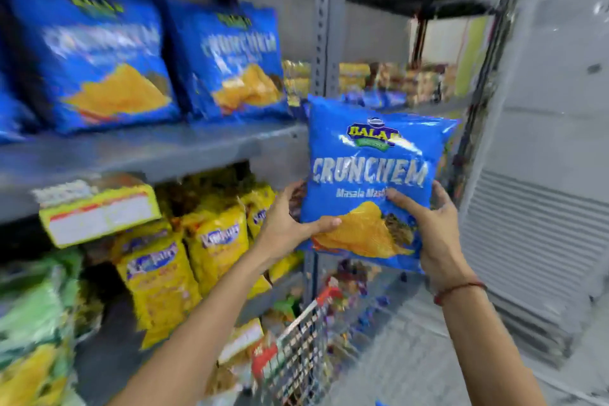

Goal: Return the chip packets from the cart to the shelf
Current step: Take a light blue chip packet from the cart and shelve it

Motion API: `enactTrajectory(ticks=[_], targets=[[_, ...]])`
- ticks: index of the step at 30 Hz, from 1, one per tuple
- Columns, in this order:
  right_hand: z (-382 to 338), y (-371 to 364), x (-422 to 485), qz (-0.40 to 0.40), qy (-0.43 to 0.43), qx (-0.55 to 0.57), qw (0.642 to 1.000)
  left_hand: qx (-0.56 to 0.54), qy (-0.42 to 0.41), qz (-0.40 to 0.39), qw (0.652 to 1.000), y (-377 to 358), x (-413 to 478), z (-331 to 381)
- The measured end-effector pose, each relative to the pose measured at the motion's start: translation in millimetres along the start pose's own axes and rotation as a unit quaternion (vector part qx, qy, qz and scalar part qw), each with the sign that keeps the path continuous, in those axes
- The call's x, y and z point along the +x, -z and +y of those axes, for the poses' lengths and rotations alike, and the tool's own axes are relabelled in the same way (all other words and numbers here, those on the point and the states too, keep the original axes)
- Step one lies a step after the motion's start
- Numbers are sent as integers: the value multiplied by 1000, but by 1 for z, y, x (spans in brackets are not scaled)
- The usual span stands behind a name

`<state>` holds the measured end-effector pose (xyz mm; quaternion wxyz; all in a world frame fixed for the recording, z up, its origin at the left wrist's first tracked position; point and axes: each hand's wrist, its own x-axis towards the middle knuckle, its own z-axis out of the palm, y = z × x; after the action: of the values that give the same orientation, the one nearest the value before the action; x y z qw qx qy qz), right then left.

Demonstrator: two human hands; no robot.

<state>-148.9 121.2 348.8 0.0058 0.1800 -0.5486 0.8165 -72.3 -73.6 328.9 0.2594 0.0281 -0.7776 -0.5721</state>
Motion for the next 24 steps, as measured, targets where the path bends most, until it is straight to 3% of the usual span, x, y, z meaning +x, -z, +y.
enactTrajectory(ticks=[5, 11, 15, 24], targets=[[-58, -77, 14, -102, 63, 59, 991, -23, -46, 4, 999, 72, 5, 74], [-79, -176, 38, -197, 107, 81, 971, -2, -59, 100, 993, 155, 2, 110], [-78, -242, 50, -239, 95, 76, 963, 11, -54, 185, 981, 205, 2, 123], [-44, -337, 63, -287, 64, 34, 955, 33, 24, 277, 960, 274, 12, 109]])
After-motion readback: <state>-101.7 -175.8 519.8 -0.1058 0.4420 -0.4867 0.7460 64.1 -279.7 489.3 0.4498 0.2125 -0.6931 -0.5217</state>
